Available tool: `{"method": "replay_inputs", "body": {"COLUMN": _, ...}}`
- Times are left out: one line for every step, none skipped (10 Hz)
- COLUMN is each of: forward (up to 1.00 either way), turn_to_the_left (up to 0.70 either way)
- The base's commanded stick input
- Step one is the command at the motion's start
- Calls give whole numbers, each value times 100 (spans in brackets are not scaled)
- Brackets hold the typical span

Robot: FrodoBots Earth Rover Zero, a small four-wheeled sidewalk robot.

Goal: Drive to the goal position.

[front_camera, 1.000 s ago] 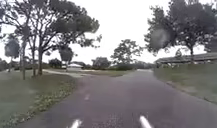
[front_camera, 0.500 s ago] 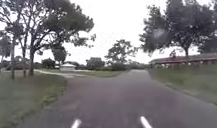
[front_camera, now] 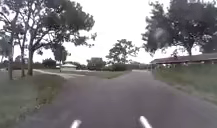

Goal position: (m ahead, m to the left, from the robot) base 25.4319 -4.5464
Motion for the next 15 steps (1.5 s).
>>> {"method": "replay_inputs", "body": {"forward": 70, "turn_to_the_left": -24}}
{"method": "replay_inputs", "body": {"forward": 70, "turn_to_the_left": -17}}
{"method": "replay_inputs", "body": {"forward": 70, "turn_to_the_left": -6}}
{"method": "replay_inputs", "body": {"forward": 70, "turn_to_the_left": -3}}
{"method": "replay_inputs", "body": {"forward": 70, "turn_to_the_left": 0}}
{"method": "replay_inputs", "body": {"forward": 70, "turn_to_the_left": 0}}
{"method": "replay_inputs", "body": {"forward": 70, "turn_to_the_left": 0}}
{"method": "replay_inputs", "body": {"forward": 70, "turn_to_the_left": 0}}
{"method": "replay_inputs", "body": {"forward": 70, "turn_to_the_left": -4}}
{"method": "replay_inputs", "body": {"forward": 70, "turn_to_the_left": -19}}
{"method": "replay_inputs", "body": {"forward": 70, "turn_to_the_left": -28}}
{"method": "replay_inputs", "body": {"forward": 70, "turn_to_the_left": -34}}
{"method": "replay_inputs", "body": {"forward": 70, "turn_to_the_left": -35}}
{"method": "replay_inputs", "body": {"forward": 70, "turn_to_the_left": -35}}
{"method": "replay_inputs", "body": {"forward": 70, "turn_to_the_left": -32}}
